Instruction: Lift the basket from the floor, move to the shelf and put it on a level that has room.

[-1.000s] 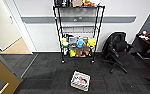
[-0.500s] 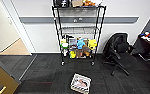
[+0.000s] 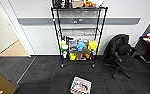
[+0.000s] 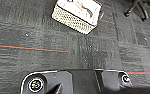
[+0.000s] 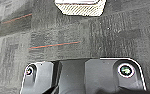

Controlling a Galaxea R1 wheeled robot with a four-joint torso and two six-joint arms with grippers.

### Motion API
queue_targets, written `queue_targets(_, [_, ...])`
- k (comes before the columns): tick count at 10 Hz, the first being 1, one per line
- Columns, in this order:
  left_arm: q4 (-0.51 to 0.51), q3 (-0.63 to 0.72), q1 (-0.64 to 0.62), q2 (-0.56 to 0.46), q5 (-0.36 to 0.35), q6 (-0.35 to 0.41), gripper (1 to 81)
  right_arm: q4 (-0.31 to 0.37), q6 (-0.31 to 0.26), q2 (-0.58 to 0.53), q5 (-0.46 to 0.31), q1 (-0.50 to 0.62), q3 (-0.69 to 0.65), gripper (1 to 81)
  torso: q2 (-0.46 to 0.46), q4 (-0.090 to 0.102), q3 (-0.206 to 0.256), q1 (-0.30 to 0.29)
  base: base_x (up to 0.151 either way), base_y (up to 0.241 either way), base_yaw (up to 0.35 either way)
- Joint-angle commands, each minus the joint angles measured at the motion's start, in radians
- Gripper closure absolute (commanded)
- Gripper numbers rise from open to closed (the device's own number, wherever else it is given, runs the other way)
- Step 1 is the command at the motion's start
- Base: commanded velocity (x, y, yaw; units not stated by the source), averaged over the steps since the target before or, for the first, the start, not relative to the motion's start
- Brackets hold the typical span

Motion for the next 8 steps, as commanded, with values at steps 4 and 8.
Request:
queue_targets(4, [0.013,0.018,-0.067,-0.017,0.034,0.001,1.0,-0.006,0.0,-0.01,-0.034,0.061,0.003,1.0,0.0,0.0,0.0,0.0,0.137,0.0,0.0])
queue_targets(8, [0.014,0.018,-0.066,-0.019,0.034,0.002,1.0,-0.007,0.0,-0.01,-0.034,0.058,0.001,1.0,0.0,0.0,0.0,0.0,0.137,0.0,0.0])
